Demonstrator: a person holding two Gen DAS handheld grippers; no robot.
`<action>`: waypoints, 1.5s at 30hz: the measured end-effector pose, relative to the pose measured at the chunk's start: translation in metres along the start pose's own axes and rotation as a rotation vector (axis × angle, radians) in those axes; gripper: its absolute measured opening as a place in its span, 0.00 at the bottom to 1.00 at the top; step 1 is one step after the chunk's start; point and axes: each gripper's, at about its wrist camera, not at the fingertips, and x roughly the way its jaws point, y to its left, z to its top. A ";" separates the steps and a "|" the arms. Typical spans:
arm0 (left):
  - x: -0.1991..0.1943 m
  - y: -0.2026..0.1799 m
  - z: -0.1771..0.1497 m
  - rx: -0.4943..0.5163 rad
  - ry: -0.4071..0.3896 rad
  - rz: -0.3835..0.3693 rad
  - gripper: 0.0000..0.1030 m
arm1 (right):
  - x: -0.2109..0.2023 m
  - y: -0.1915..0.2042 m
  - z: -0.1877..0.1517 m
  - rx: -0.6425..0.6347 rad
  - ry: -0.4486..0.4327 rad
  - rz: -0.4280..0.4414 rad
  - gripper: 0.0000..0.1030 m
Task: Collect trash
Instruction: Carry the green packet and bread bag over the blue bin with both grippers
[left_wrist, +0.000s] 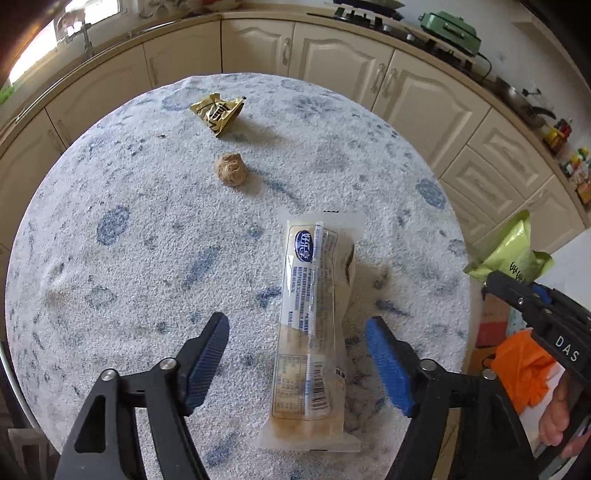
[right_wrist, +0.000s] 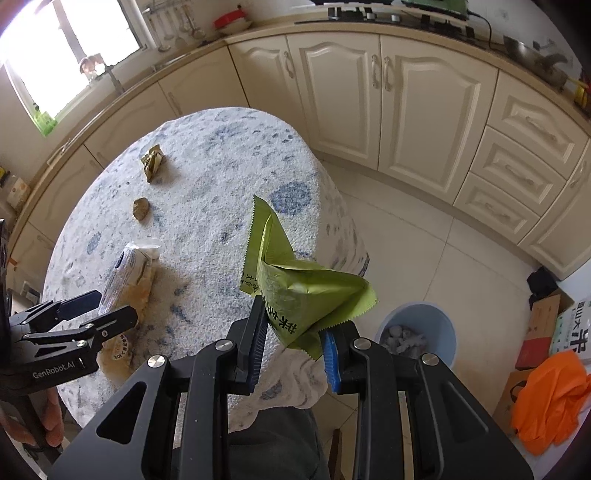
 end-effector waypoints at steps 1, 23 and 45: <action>0.008 0.000 -0.002 0.007 0.026 -0.020 0.69 | 0.002 0.001 0.000 -0.001 0.004 0.003 0.26; 0.008 -0.066 0.003 0.154 -0.034 -0.059 0.25 | 0.000 -0.035 -0.007 0.076 0.009 -0.019 0.26; 0.082 -0.228 0.024 0.378 0.082 -0.154 0.25 | -0.014 -0.185 -0.044 0.360 0.006 -0.153 0.26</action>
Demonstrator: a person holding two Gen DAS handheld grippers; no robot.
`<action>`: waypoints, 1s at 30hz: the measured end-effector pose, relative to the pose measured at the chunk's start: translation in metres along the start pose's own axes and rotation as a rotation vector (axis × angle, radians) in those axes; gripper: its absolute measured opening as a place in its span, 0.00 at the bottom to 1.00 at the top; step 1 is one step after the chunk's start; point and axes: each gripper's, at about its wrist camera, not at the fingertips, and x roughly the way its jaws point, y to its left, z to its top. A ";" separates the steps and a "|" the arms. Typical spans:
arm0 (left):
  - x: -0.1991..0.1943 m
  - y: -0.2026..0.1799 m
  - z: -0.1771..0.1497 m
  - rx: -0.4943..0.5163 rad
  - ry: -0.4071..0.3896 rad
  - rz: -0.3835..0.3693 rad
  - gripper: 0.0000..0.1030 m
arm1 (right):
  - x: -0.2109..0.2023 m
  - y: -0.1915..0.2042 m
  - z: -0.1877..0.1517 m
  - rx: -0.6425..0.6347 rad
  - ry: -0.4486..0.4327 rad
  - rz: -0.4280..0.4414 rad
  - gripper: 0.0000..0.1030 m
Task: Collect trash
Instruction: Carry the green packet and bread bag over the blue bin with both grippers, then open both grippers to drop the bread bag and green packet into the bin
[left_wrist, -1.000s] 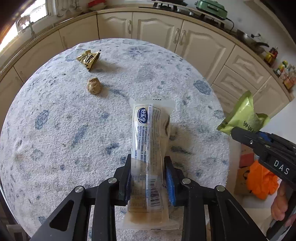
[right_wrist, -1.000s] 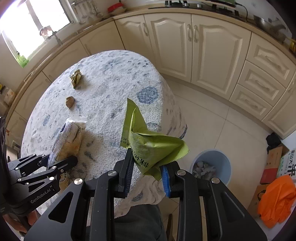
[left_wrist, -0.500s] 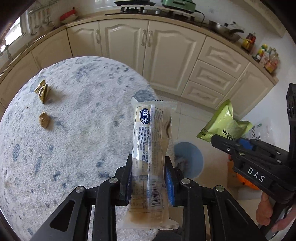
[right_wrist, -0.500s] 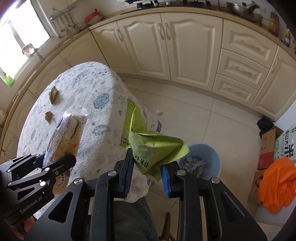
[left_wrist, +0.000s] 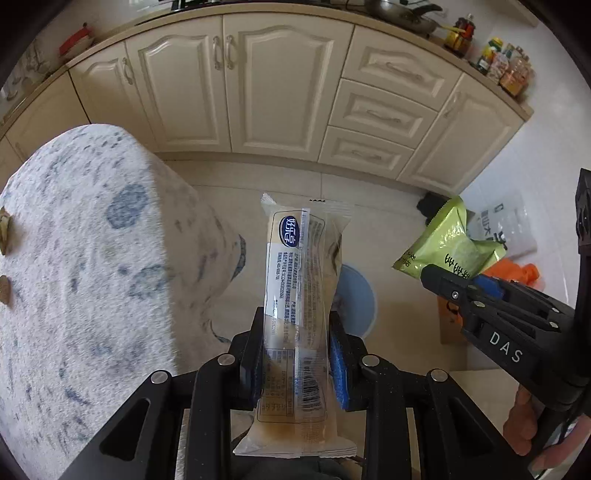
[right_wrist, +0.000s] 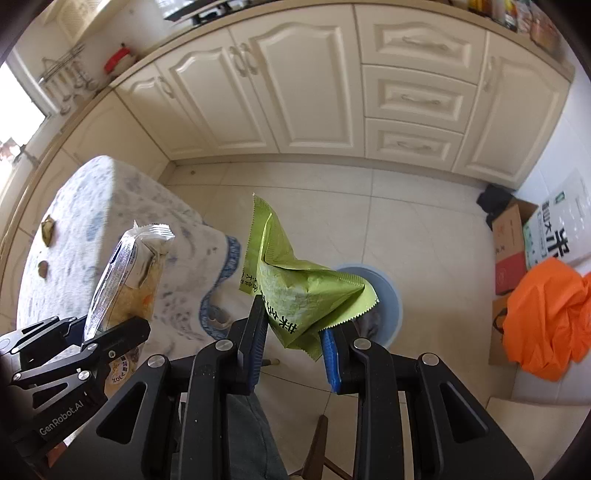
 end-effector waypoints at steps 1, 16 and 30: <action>0.006 -0.006 0.004 0.010 0.007 -0.004 0.25 | 0.001 -0.008 0.000 0.015 0.004 -0.005 0.26; 0.103 -0.059 0.061 0.093 0.111 -0.069 0.25 | 0.009 -0.085 -0.007 0.155 0.012 -0.080 0.26; 0.129 -0.069 0.077 0.046 0.124 -0.017 0.55 | 0.029 -0.094 -0.015 0.176 0.066 -0.077 0.26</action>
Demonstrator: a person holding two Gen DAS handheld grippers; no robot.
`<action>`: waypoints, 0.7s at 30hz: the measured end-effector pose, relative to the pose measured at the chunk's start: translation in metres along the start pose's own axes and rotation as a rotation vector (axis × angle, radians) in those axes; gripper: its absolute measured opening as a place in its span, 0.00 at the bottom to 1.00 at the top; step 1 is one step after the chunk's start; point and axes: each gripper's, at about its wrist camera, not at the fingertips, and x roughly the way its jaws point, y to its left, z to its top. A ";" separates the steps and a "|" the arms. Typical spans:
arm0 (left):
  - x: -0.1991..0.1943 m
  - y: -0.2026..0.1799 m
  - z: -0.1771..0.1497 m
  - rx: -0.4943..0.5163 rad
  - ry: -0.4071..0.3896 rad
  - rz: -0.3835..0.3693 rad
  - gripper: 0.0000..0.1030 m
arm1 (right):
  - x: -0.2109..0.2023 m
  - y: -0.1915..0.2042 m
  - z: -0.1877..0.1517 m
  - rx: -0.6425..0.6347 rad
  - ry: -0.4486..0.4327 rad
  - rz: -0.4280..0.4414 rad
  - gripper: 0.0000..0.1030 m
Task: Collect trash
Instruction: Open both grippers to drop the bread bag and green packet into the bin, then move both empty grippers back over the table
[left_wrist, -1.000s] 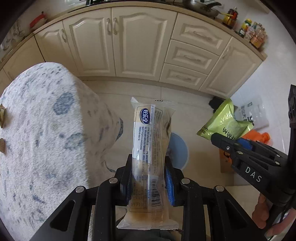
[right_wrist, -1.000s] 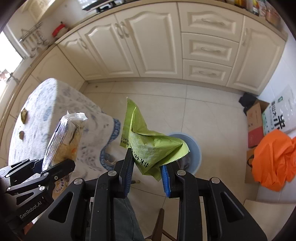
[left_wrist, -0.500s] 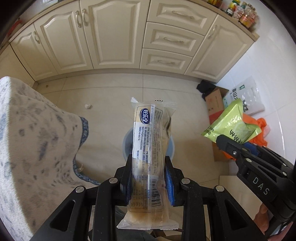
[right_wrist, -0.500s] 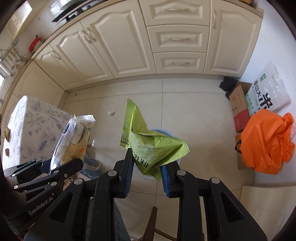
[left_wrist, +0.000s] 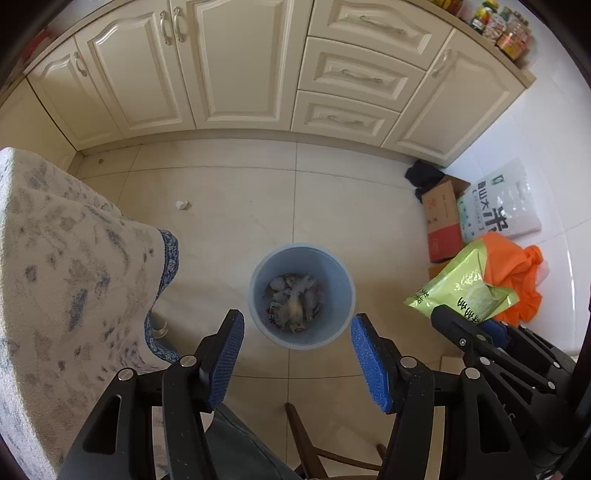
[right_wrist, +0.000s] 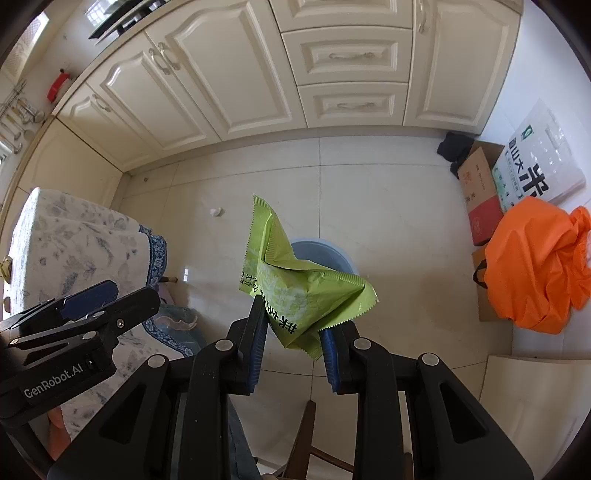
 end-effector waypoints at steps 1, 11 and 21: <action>-0.002 0.000 -0.002 -0.001 0.000 0.006 0.55 | 0.000 0.001 0.000 -0.003 -0.001 0.000 0.26; -0.021 0.018 -0.018 -0.028 0.012 0.026 0.60 | -0.005 0.023 0.009 -0.024 -0.039 -0.011 0.48; -0.030 0.035 -0.023 -0.052 0.010 0.013 0.62 | -0.004 0.032 0.006 -0.052 -0.022 -0.031 0.48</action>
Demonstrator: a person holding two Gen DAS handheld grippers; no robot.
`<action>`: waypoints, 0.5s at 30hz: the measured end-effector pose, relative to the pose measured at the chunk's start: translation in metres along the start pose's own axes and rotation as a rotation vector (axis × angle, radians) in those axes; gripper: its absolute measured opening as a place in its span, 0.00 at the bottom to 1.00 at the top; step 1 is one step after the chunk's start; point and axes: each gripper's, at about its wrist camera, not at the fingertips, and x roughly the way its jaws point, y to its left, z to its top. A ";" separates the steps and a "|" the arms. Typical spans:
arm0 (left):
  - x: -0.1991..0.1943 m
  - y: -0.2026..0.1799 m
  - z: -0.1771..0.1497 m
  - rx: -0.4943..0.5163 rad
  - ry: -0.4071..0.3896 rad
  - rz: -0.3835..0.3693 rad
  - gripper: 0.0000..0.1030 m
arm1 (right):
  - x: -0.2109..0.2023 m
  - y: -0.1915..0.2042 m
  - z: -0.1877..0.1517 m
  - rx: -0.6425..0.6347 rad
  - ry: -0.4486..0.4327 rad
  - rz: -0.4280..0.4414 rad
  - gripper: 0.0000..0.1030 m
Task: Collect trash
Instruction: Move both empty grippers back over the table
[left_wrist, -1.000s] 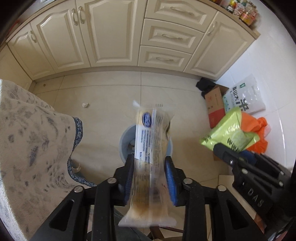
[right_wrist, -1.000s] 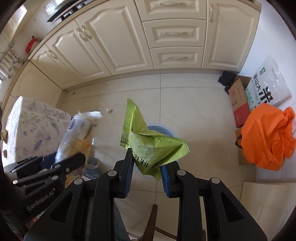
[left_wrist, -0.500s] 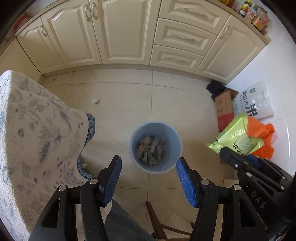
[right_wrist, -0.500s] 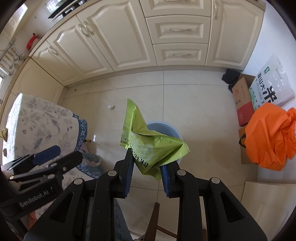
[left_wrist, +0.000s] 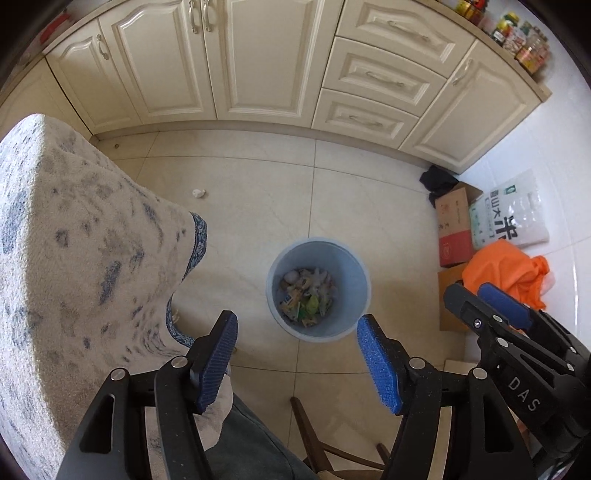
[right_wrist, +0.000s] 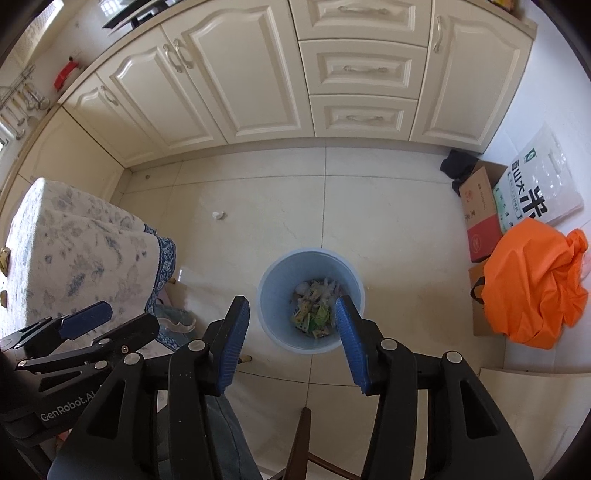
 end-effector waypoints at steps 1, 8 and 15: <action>0.000 0.002 0.000 -0.003 0.001 0.001 0.62 | 0.000 0.000 -0.001 0.001 0.002 -0.001 0.48; -0.010 0.008 -0.004 -0.016 -0.003 0.001 0.62 | -0.009 0.001 -0.006 0.002 -0.013 -0.022 0.49; -0.026 0.013 -0.011 -0.023 -0.026 -0.007 0.62 | -0.021 0.004 -0.008 0.009 -0.029 -0.048 0.60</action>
